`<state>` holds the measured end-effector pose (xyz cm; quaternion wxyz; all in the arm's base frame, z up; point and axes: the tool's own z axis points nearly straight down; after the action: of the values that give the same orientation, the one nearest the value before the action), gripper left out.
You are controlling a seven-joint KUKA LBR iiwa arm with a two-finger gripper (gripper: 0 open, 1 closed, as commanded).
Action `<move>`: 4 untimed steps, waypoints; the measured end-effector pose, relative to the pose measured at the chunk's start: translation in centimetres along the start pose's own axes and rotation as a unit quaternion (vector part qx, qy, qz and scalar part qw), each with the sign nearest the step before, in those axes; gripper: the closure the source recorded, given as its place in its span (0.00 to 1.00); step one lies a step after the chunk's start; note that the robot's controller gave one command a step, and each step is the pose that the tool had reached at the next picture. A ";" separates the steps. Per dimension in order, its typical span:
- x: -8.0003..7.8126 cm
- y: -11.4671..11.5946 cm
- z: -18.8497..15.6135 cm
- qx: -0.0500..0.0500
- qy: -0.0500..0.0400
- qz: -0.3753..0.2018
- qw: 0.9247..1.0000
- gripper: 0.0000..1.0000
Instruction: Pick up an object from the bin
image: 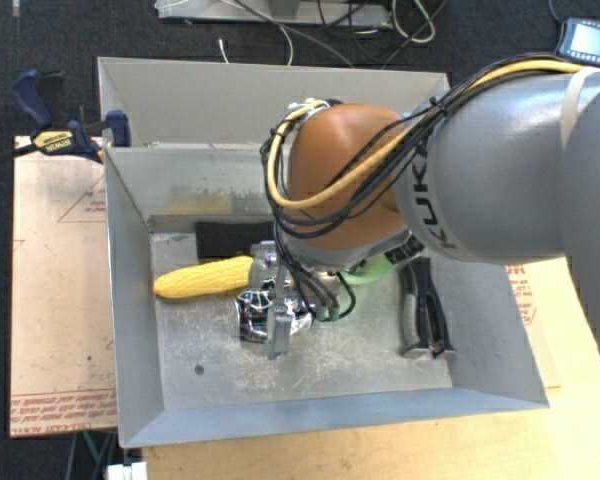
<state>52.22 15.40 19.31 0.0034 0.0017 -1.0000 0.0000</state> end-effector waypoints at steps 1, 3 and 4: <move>-0.2 -0.1 -0.3 -0.001 -0.004 0.002 1.000 0.00; -2.1 -6.7 12.3 -0.004 -0.008 0.068 0.998 0.00; -1.3 -5.0 12.3 -0.001 -0.004 -0.029 1.000 0.00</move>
Offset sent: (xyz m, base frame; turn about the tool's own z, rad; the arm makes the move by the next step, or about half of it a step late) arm 0.0360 -0.0766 -0.1231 -0.1663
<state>53.47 10.37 6.97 -0.0007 0.0311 -0.9995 -0.0016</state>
